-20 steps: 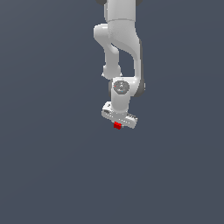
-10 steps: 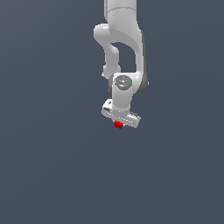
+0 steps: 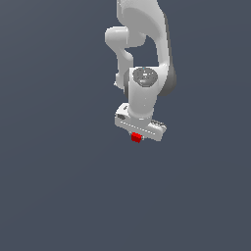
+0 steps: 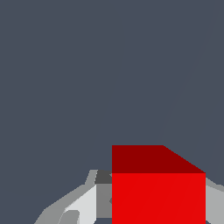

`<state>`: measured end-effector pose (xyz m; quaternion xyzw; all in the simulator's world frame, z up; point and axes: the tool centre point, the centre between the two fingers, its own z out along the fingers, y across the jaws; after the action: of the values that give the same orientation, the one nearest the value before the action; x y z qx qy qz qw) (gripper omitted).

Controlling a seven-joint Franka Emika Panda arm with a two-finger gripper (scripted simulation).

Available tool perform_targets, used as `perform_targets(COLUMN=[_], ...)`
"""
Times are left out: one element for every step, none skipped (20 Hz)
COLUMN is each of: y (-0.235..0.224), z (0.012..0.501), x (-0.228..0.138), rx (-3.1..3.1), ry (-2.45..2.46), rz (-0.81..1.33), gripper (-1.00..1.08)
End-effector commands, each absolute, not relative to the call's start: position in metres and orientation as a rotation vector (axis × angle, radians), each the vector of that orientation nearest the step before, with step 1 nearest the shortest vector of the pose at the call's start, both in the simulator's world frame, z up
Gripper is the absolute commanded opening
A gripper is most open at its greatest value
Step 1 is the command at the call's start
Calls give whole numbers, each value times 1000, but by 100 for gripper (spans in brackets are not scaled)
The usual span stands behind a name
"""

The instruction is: Pick up the red cube and move it to a goal position.

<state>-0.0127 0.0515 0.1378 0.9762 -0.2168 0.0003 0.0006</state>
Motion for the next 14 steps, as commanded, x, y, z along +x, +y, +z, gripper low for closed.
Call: perform_targets(y=[54, 55, 56, 58, 59, 60, 61, 62, 63, 64, 65, 65, 66, 67], z=[161, 170, 179, 188, 197, 206, 214, 222, 230, 238, 245, 251, 257, 263], x=[-1, 3, 8, 12, 17, 21, 26, 30, 34, 38, 42, 46, 49, 52], rx=[3065, 3065, 3065, 3065, 3065, 3065, 3065, 3065, 3065, 3066, 3066, 3066, 3066, 3066], ry=[-681, -681, -681, -681, -681, -681, -681, -681, -681, -681, -681, -681, -681, -681], rz=[1, 1, 1, 1, 1, 1, 1, 1, 1, 1, 1, 1, 1, 1], gripper=[-100, -100, -100, -100, -100, -100, -100, -100, -100, -100, -100, -100, -100, -100])
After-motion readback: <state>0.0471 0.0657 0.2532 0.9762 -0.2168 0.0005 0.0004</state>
